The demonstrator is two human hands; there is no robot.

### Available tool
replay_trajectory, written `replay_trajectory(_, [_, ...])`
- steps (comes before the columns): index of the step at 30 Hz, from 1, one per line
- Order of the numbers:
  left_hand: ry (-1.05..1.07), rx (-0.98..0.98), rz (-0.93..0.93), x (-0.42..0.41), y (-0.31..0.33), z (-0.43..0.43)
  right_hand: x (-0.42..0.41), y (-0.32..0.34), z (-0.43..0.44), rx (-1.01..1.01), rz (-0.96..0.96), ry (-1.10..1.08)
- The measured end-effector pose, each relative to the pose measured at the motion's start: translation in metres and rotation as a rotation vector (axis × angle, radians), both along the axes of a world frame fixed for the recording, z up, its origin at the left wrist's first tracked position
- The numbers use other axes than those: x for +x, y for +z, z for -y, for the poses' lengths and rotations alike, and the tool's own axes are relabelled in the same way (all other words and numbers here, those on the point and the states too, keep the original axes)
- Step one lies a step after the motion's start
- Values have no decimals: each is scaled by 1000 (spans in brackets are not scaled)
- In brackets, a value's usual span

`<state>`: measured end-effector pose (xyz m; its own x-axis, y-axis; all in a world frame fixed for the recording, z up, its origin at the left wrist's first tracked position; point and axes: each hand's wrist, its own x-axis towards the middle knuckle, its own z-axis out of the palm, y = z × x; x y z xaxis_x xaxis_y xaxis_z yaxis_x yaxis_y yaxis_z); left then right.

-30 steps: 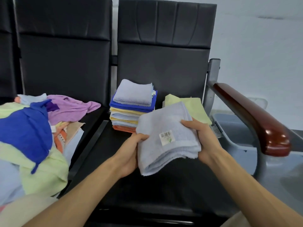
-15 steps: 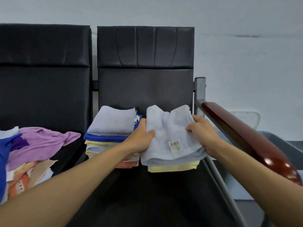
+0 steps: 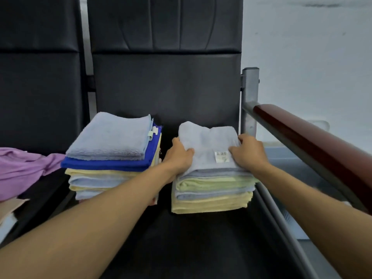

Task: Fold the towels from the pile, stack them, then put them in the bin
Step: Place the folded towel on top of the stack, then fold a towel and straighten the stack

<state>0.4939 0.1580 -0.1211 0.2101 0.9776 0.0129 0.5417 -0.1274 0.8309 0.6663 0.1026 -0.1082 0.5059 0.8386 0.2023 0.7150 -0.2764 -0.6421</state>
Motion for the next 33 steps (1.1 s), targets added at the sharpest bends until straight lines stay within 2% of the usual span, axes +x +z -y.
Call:
replay_trajectory(6, [-37, -21, 92, -14, 2, 12, -13, 3, 19, -15, -15, 25])
replay_trajectory(12, [-156, 6, -115, -43, 19, 47, -34, 6, 57, -69, 54, 37])
replay_trajectory(17, [-271, 36, -213, -87, 39, 93, -66, 13, 99, -30, 318, -16])
replay_trajectory(20, [-287, 29, -167, -131, 52, 121, -100, 26, 123, -39, 240, 77])
replay_trajectory(23, [-229, 26, -117, -180, 63, 140, -137, 36, 138, -75, 161, 215])
replay_trajectory(28, [-62, 50, 72, -261, 63, 167, -198, 50, 149, -91, 154, 392])
replay_trajectory(33, [205, 116, 117, -349, 46, 181, -279, 59, 146, -147, 176, 693])
